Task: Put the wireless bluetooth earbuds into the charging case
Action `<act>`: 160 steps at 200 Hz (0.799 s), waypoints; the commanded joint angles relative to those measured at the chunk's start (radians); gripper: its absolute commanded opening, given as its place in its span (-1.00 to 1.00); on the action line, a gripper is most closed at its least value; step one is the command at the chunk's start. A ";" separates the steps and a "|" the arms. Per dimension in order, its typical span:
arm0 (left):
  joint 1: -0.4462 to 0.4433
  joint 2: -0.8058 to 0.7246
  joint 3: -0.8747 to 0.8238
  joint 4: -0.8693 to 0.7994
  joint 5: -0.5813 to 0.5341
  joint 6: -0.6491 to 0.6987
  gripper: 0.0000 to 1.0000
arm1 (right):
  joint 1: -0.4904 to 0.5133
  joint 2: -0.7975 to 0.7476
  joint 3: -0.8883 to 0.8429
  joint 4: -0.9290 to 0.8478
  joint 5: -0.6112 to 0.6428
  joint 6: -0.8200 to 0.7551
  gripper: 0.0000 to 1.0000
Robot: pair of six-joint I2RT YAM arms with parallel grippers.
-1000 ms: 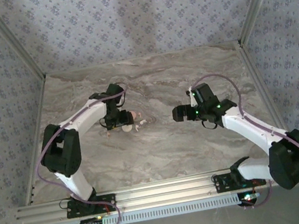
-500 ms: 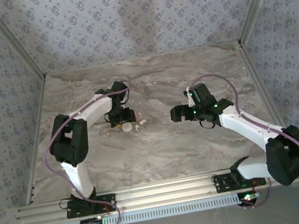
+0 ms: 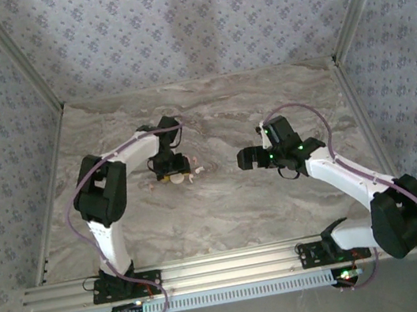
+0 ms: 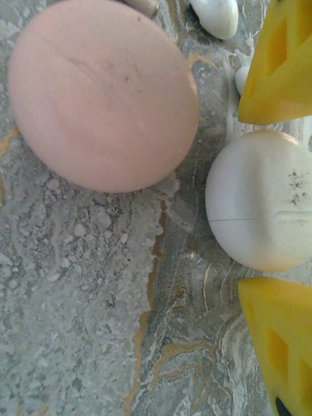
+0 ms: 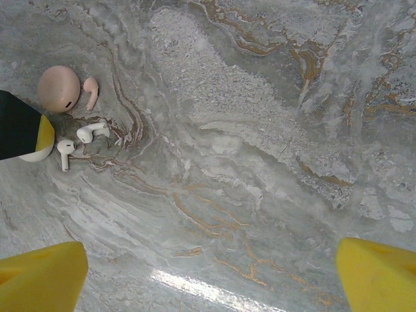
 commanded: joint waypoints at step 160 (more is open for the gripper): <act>-0.140 -0.243 -0.007 -0.002 -0.093 0.455 -0.35 | -0.039 -0.050 0.055 -0.097 -0.109 -0.071 1.00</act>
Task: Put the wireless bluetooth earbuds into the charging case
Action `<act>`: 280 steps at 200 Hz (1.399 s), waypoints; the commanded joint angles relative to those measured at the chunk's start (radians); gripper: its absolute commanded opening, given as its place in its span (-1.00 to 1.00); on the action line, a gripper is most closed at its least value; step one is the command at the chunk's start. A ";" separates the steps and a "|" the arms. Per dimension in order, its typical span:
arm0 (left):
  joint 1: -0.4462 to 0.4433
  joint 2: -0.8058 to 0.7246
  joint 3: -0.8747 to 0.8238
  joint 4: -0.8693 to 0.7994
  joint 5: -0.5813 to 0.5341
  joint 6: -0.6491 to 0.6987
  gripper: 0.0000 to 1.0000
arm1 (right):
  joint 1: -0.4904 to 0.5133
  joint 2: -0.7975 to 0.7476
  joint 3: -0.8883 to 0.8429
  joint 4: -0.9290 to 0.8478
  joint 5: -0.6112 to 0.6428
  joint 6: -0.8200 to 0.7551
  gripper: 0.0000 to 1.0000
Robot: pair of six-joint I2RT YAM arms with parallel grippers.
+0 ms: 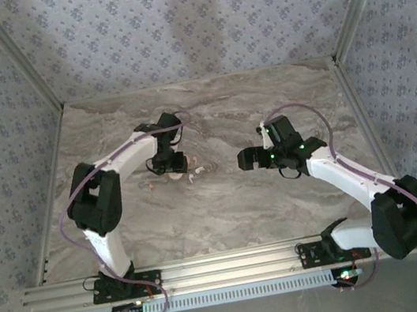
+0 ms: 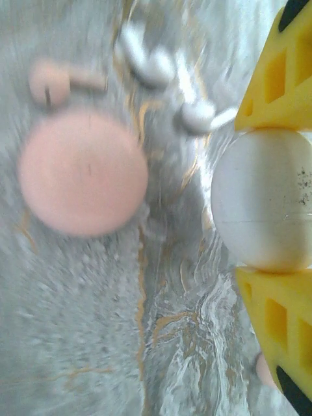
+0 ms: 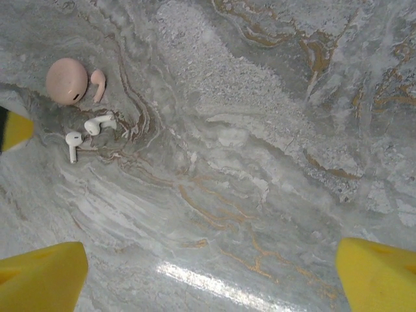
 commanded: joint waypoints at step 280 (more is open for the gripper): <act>-0.359 -0.499 -0.400 0.495 0.277 1.032 -0.43 | 0.051 0.157 0.089 0.017 -0.803 -0.141 -0.16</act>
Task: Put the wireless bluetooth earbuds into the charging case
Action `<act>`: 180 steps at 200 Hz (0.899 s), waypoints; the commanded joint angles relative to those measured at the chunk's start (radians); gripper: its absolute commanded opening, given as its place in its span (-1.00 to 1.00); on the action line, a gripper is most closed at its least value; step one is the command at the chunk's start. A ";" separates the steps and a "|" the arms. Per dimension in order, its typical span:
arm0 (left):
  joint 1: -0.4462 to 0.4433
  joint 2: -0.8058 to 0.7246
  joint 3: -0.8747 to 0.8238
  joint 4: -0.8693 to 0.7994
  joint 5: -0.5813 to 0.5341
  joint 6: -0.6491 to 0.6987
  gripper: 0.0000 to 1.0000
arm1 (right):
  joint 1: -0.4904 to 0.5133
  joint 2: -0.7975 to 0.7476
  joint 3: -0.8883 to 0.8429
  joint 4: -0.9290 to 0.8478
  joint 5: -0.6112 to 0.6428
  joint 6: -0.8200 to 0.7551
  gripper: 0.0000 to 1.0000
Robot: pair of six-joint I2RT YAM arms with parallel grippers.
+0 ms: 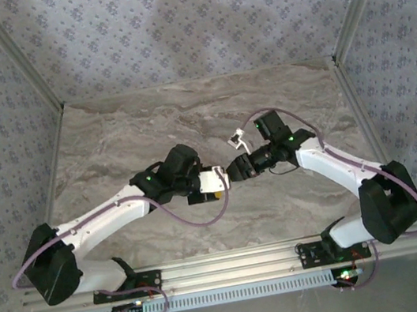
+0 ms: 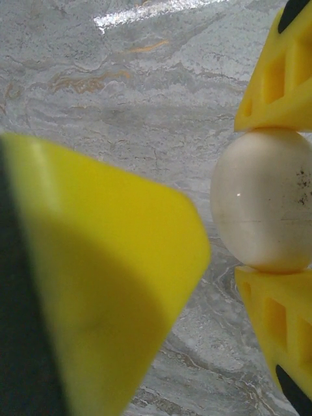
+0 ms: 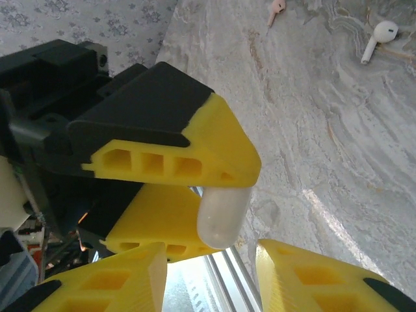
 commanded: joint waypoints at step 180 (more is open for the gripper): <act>0.012 -0.051 -0.033 0.172 -0.040 -0.096 0.39 | 0.039 0.043 -0.009 0.106 0.021 0.029 -0.64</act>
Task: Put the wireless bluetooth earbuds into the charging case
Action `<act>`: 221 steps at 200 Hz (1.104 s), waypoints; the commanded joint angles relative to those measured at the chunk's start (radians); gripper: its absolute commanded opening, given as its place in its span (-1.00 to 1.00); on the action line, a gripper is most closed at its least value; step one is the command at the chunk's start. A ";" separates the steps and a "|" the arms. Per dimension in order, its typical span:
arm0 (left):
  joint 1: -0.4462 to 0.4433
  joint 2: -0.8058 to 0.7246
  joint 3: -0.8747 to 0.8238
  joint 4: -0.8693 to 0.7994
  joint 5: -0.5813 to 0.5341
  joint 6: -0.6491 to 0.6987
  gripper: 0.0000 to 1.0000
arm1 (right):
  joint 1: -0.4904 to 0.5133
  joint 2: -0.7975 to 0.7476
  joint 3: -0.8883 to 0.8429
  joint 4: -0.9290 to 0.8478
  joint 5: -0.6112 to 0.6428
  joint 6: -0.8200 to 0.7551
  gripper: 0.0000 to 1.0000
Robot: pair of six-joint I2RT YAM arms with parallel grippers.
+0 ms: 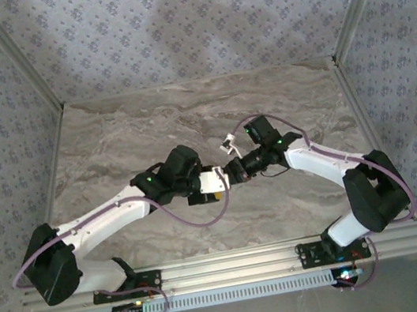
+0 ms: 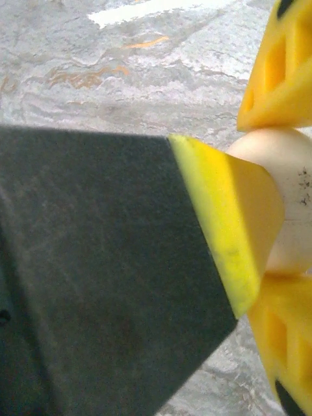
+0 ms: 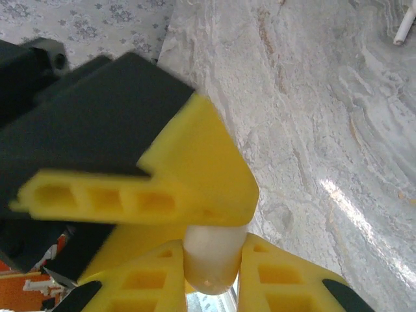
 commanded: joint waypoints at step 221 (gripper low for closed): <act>0.283 -0.132 -0.250 0.707 0.613 -0.484 0.19 | -0.250 -0.473 -0.204 0.211 -0.088 -0.817 -0.61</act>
